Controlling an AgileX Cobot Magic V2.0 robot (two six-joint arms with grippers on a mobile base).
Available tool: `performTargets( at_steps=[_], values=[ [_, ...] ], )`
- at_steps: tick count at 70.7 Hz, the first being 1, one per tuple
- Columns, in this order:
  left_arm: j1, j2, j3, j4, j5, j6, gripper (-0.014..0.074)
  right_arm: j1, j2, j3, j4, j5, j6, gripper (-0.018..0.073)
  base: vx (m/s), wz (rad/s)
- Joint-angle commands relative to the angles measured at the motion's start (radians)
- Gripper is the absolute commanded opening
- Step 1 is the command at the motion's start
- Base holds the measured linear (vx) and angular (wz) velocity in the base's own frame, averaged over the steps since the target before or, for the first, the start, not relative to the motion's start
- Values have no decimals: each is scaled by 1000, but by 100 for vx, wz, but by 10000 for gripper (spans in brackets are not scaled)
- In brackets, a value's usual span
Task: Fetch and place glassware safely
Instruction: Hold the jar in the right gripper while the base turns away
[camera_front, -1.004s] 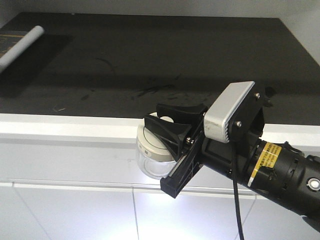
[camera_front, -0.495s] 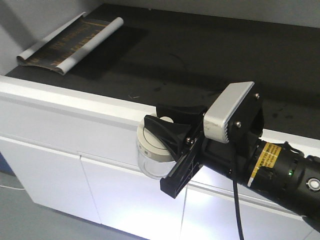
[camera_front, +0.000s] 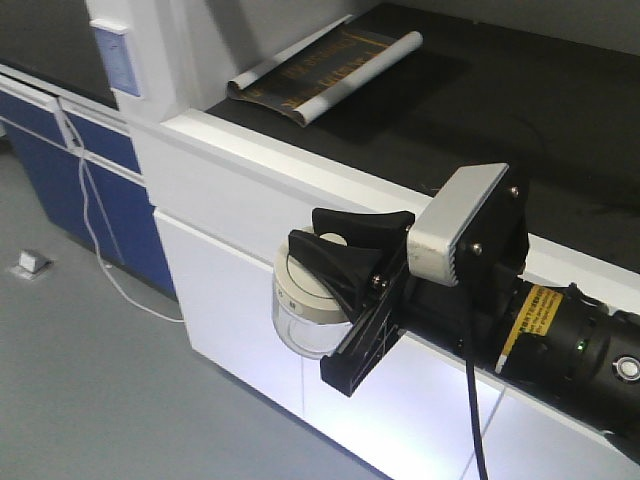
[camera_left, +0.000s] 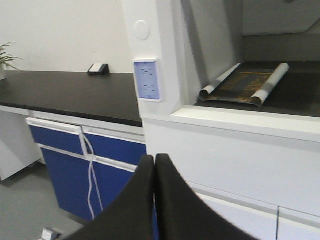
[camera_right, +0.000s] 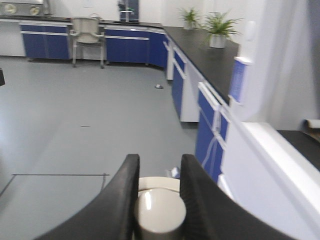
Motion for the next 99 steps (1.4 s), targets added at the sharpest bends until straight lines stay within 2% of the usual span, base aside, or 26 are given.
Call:
performTargets(
  at_steps=[1,75,99],
  values=[
    [-9,8,-26,-4,-69,-11,-7,-1,-29,-32,17,-88,-2,-3,-5,51],
    [-9,8,-26,-4,-69,-11,-7,-1,-29,-32,17,-88,-2,-3,-6,70],
    [-5,8,-26,-4,-69,-11,-7,-1,-29,-32,17,-88,-2,-3,3,33]
  ],
)
